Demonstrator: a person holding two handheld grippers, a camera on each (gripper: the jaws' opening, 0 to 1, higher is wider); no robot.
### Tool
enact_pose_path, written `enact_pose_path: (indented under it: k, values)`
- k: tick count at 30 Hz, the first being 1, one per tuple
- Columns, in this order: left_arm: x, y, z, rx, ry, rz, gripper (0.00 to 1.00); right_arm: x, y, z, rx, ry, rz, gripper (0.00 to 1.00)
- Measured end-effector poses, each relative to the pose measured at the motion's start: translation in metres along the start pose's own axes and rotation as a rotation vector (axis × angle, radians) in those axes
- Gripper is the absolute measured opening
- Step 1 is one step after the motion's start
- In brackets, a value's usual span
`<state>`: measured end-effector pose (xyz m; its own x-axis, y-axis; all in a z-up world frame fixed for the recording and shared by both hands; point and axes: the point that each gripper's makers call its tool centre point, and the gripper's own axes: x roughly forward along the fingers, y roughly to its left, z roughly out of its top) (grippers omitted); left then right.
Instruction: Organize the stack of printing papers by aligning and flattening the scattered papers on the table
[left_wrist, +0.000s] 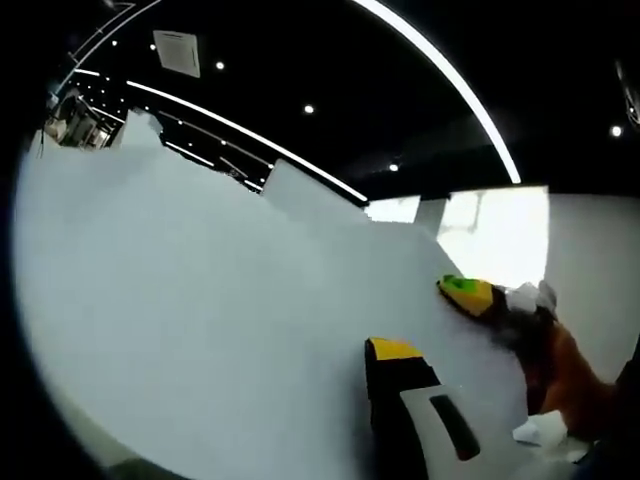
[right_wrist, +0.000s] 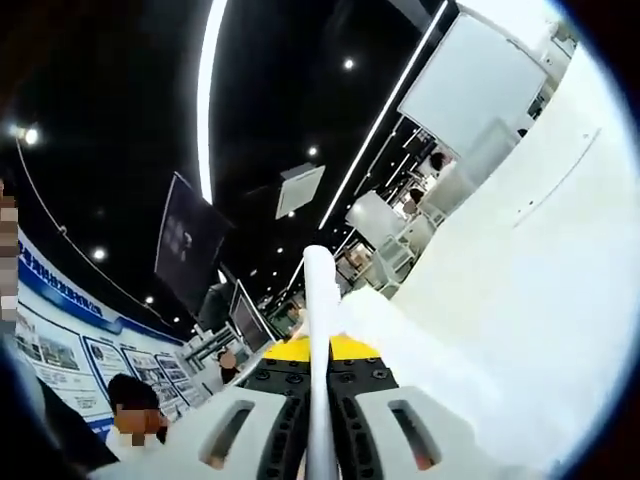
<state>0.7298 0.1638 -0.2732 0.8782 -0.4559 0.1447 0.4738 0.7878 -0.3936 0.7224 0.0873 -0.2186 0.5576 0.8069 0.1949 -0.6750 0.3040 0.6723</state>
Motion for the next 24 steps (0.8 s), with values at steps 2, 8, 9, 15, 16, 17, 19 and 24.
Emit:
enact_pose_path:
  k: [2, 8, 9, 15, 16, 17, 19, 24]
  values:
    - [0.000, 0.000, 0.000, 0.000, 0.000, 0.001, 0.22, 0.000, 0.000, -0.003, 0.002, 0.008, 0.000, 0.00]
    - [0.000, 0.001, 0.000, 0.000, 0.001, 0.002, 0.22, 0.001, 0.004, -0.012, -0.006, 0.027, 0.002, 0.00]
    - [0.000, 0.001, 0.000, 0.000, 0.001, 0.002, 0.22, 0.001, 0.004, -0.013, -0.007, 0.030, 0.002, 0.00]
    - [0.000, 0.001, 0.000, -0.002, 0.000, 0.002, 0.22, 0.000, 0.008, -0.021, -0.032, 0.057, 0.003, 0.00]
    - [0.000, 0.000, 0.000, -0.002, 0.000, 0.002, 0.22, -0.001, 0.008, -0.022, -0.038, 0.058, 0.000, 0.00]
    - [0.000, 0.000, 0.000, -0.002, 0.000, 0.002, 0.22, -0.001, 0.007, -0.023, -0.042, 0.062, -0.002, 0.00]
    - [0.000, 0.000, 0.000, -0.003, 0.001, 0.001, 0.23, -0.002, 0.007, -0.024, -0.043, 0.071, 0.000, 0.00]
    - [0.000, 0.000, 0.000, -0.004, 0.000, 0.001, 0.23, -0.006, 0.003, -0.025, -0.067, 0.080, -0.014, 0.00]
